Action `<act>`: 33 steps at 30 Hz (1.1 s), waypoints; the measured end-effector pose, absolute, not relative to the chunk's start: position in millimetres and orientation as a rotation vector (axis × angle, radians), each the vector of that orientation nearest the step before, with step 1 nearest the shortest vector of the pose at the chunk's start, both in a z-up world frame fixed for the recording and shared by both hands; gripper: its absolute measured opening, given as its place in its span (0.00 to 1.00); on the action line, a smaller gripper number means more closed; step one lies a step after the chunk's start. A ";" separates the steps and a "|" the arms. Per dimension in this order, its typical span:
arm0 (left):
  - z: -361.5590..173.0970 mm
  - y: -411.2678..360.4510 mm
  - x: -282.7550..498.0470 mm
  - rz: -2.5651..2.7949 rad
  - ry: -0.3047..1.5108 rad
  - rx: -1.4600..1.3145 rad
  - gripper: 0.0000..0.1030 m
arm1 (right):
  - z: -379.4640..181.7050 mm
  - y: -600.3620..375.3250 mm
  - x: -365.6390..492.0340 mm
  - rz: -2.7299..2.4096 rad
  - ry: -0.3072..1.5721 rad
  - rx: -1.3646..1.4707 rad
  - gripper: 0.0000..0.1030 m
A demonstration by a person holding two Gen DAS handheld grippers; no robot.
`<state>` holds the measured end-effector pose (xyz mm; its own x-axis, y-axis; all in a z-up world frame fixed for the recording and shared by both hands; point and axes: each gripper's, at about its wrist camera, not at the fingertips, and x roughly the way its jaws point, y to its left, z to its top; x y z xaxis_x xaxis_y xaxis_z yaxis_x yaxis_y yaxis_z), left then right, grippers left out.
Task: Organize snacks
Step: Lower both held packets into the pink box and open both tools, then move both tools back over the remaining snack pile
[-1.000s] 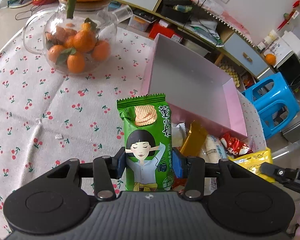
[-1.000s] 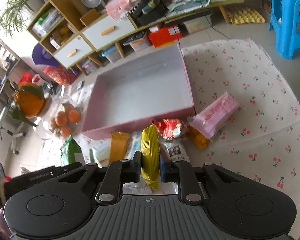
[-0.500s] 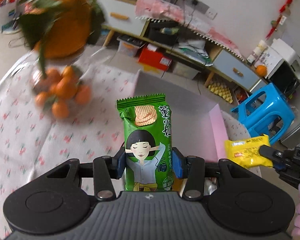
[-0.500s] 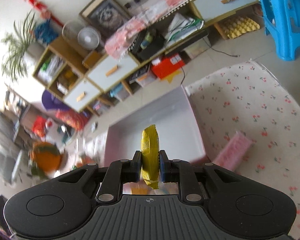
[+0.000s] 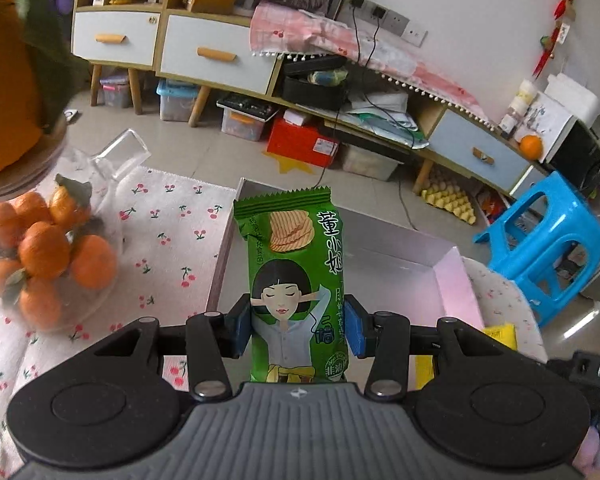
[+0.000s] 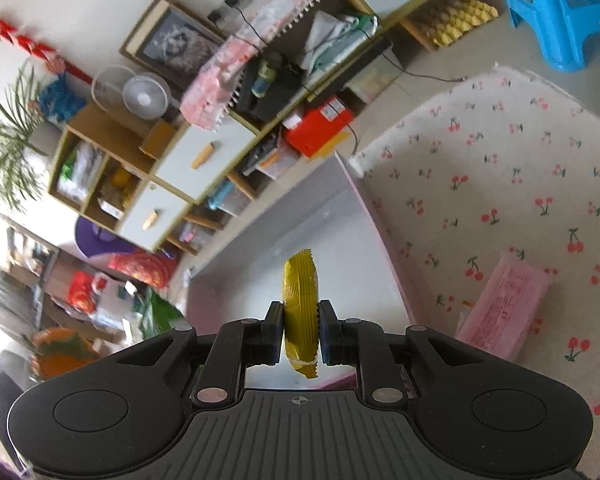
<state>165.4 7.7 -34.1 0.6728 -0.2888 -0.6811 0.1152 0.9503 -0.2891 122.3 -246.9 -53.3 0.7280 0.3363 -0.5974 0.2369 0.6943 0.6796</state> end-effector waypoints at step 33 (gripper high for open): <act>-25.8 6.4 144.3 -0.268 0.861 -0.147 0.91 | -17.0 -249.5 102.2 0.053 0.762 0.629 0.83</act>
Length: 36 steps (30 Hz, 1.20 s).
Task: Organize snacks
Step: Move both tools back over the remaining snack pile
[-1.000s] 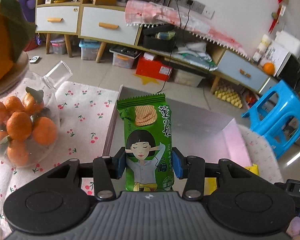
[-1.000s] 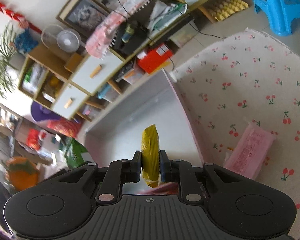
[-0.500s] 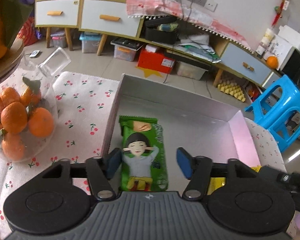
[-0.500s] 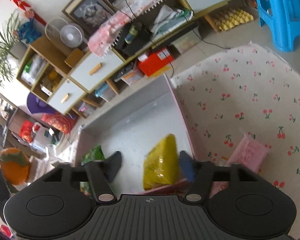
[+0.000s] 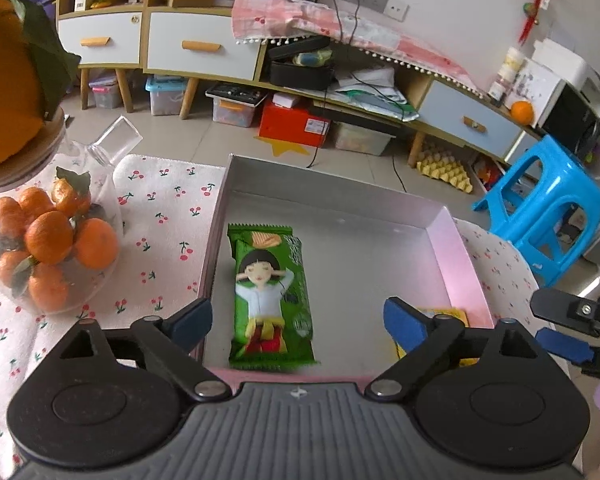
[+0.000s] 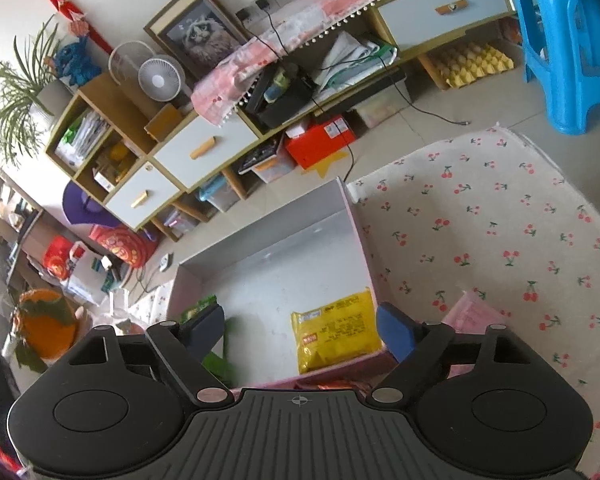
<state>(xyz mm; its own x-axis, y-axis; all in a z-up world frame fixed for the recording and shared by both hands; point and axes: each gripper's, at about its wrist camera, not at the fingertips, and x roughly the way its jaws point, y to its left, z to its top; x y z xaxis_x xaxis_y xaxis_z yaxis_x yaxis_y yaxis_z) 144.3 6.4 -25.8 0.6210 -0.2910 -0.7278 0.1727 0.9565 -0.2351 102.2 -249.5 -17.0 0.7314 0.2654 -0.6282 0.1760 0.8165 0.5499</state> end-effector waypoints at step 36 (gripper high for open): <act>-44.0 -17.5 77.8 -0.401 1.014 -0.033 0.49 | -45.8 -211.1 50.8 -0.074 1.086 0.380 0.85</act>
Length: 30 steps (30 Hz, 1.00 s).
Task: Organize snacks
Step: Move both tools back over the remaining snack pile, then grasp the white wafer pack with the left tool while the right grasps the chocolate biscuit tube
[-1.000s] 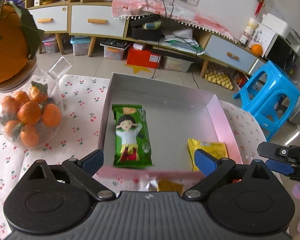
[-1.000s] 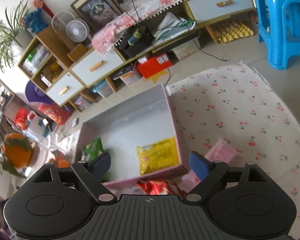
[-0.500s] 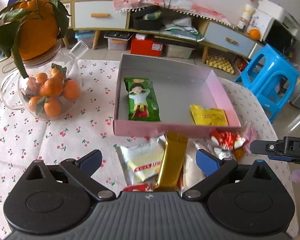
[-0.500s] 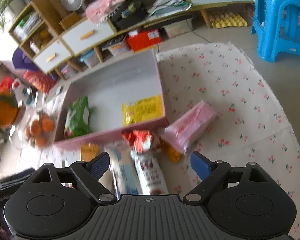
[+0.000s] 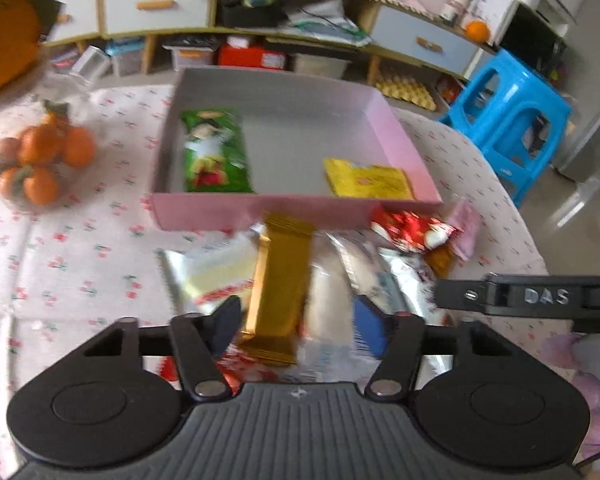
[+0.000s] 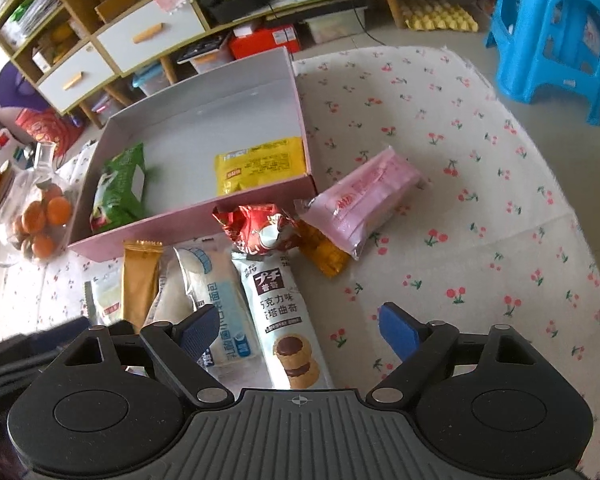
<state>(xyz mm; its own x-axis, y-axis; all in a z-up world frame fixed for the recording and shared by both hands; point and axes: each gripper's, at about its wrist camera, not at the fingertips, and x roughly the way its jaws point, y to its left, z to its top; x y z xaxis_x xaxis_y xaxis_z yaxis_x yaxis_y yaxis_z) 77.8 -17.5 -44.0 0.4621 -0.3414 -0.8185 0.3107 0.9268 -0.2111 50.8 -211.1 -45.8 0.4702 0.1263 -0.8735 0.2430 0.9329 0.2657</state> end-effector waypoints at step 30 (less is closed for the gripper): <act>-67.5 -39.8 88.6 -0.409 1.089 -0.003 0.35 | -71.7 -192.4 60.5 -0.079 1.137 0.238 0.32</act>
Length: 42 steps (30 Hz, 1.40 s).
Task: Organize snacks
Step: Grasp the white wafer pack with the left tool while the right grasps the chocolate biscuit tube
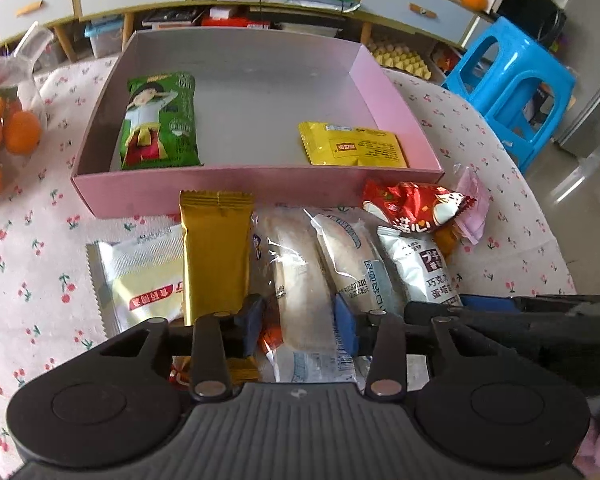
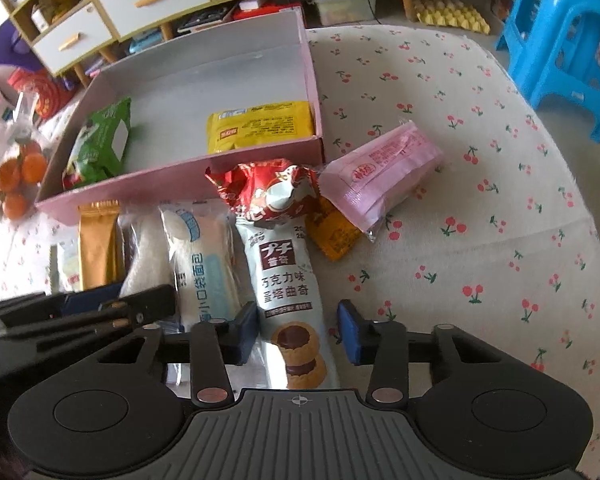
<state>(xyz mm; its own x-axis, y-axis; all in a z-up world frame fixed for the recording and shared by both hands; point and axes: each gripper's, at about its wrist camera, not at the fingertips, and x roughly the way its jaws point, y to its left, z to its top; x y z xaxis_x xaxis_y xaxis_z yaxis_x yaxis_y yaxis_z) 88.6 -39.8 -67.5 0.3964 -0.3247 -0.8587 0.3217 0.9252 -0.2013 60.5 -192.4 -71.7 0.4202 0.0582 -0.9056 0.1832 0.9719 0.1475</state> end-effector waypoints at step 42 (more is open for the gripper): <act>-23.2 -2.5 78.1 -0.474 1.038 -0.155 0.14 | -16.9 -235.5 36.6 0.119 1.023 0.683 0.25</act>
<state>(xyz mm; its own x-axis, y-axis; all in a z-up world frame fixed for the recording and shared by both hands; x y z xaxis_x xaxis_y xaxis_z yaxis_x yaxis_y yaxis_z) 78.1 -2.5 -23.2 0.4175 -0.4482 -0.7905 0.3042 0.8886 -0.3432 36.6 -235.5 -16.9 0.5340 0.3976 -0.7461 0.2163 0.7889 0.5752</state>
